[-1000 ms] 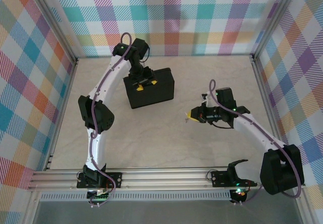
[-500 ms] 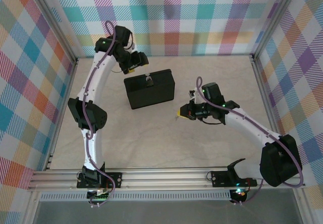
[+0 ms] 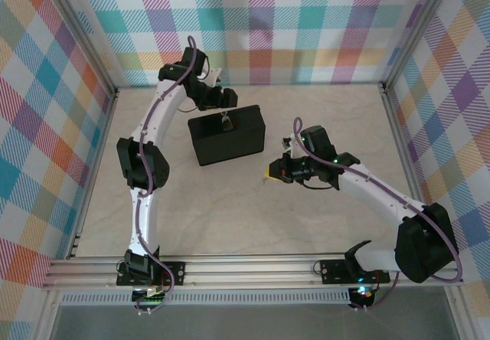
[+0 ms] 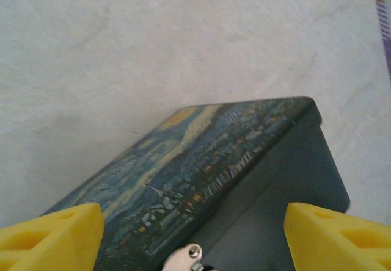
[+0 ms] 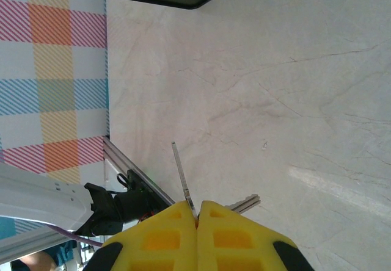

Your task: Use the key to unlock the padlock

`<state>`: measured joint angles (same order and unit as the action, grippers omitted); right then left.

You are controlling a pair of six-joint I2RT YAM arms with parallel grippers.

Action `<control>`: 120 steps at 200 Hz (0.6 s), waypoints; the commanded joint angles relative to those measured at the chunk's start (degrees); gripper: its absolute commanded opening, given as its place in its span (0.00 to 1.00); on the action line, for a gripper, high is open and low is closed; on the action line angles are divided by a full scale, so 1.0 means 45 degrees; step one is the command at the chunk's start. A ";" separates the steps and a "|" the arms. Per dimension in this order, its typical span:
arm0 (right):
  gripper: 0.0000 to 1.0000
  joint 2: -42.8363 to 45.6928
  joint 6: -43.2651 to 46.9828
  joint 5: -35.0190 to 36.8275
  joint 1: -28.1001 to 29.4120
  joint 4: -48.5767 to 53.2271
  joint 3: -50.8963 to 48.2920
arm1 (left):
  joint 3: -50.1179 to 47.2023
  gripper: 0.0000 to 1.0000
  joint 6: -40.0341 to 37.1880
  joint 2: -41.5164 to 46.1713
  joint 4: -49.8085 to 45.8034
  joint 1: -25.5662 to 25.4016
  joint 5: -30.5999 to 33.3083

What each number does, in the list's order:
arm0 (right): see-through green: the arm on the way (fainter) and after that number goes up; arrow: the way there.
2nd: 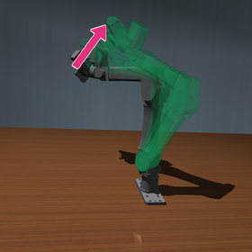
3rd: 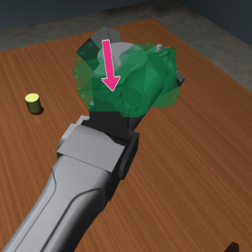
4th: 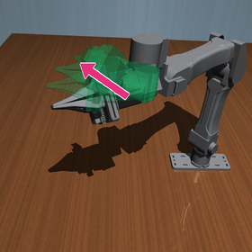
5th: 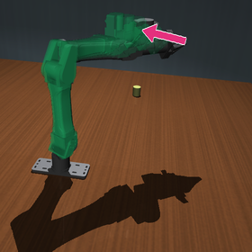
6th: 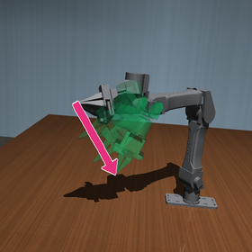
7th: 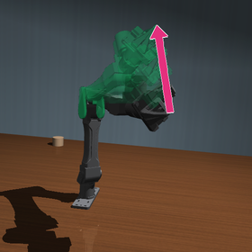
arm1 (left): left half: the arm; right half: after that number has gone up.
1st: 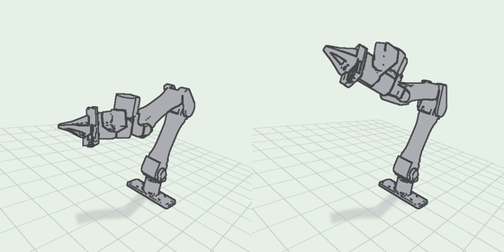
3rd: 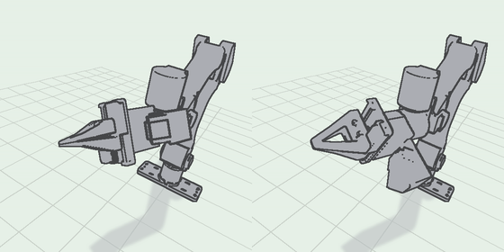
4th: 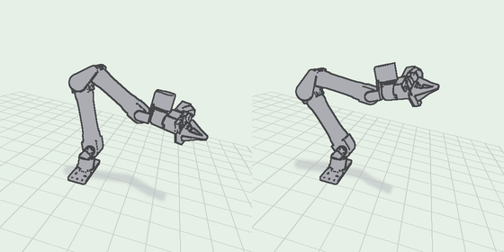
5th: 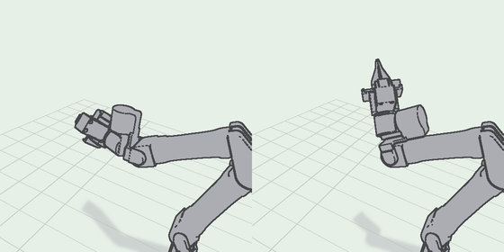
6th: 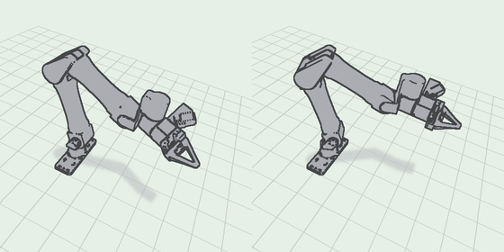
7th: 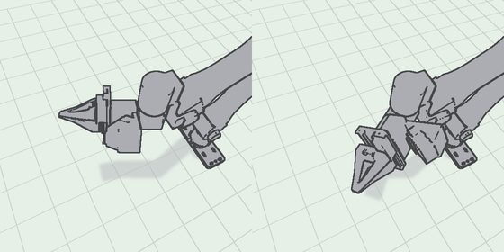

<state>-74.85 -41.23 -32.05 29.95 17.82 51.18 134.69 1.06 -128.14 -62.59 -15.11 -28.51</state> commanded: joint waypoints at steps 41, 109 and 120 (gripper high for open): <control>0.00 -0.0261 0.0039 0.0042 0.0140 0.0003 0.0463 | -0.3816 0.77 -0.0444 0.2569 0.0605 0.0058 -0.1789; 0.00 0.0134 0.0244 -0.0103 0.0140 0.0033 0.0307 | -0.7414 0.77 0.0727 0.5471 0.1680 -0.0946 -0.1170; 0.00 0.0213 0.0362 -0.0107 0.0140 0.0165 0.0360 | -0.7738 0.77 0.0864 0.5664 0.1755 -0.1226 -0.1006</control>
<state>-75.79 -41.15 -31.92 30.15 17.87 51.22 102.78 2.81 -106.26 -56.05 -17.45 -33.54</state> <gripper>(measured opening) 0.043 0.772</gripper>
